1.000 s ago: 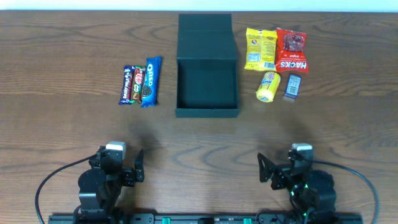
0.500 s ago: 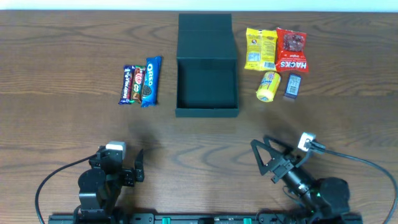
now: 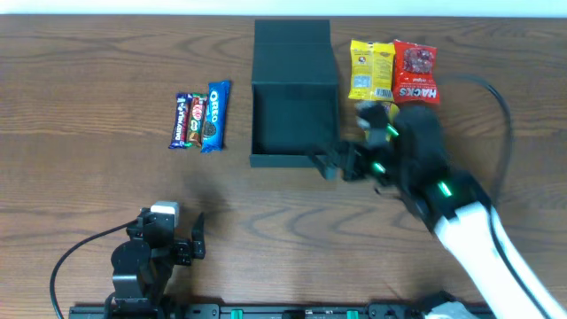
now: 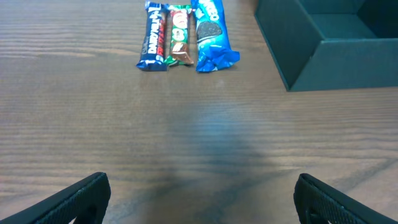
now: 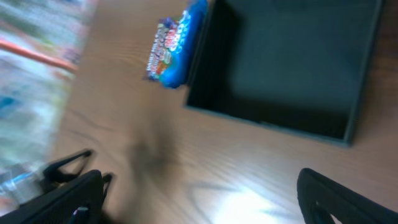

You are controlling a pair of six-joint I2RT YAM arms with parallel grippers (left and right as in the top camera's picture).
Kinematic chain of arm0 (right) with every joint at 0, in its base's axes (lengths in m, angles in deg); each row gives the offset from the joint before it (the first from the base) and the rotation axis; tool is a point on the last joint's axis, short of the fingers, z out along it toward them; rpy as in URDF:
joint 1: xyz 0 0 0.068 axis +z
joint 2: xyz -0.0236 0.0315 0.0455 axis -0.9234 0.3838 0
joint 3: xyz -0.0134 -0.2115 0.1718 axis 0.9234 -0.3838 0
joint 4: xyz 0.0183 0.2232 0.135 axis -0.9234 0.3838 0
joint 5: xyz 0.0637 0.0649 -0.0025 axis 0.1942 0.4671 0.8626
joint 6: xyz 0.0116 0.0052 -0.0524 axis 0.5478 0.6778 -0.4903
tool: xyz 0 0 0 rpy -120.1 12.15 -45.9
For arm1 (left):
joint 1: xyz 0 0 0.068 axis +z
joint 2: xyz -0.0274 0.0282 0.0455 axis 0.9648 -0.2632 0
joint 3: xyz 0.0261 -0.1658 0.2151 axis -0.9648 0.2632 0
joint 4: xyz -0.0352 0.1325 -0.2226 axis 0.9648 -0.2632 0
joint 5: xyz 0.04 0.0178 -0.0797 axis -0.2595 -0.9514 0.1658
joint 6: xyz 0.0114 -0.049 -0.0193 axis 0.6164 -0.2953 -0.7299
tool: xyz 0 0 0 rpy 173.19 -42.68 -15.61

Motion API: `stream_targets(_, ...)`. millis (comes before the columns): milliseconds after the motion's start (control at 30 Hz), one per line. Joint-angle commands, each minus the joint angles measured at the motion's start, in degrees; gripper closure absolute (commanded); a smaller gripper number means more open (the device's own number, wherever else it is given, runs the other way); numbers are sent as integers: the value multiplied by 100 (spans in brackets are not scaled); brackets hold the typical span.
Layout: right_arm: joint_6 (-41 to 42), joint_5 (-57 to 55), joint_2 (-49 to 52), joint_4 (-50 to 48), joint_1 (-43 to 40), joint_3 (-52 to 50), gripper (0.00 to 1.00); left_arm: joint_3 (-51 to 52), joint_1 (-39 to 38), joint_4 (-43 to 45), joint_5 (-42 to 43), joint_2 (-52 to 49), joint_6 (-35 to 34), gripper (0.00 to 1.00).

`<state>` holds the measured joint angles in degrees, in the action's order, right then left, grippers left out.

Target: Pack container

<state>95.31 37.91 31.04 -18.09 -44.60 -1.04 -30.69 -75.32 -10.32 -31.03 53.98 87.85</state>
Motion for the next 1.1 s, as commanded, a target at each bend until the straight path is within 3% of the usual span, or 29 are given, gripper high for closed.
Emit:
stream_targets(0,-527,-1517,1104,468,498,1108,3,59,24,13,-26,37,61,4)
stream_targets(200,-522,-2559,3021,1193,881,2629,1,59,24,13,-26,37,61,5)
stream_targets(300,-317,-2533,3707,1429,892,3025,8,59,24,13,-26,37,61,5)
stream_targets(367,-308,-2533,4120,1561,901,3165,27,59,24,13,-26,37,61,4)
stream_targets(400,-308,-2535,4232,1615,909,3169,46,59,24,13,-26,37,61,5)
stream_targets(467,-310,-2542,4409,1742,938,3169,75,59,24,13,-26,37,61,5)
stream_targets(500,-310,-2551,4513,1823,960,3169,86,59,24,13,-24,37,61,5)
stream_targets(567,-310,-2583,4664,1971,1019,3167,98,59,24,13,-24,37,61,5)
stream_targets(1067,-306,-2822,4857,2938,1943,3167,98,59,24,13,-26,37,61,5)
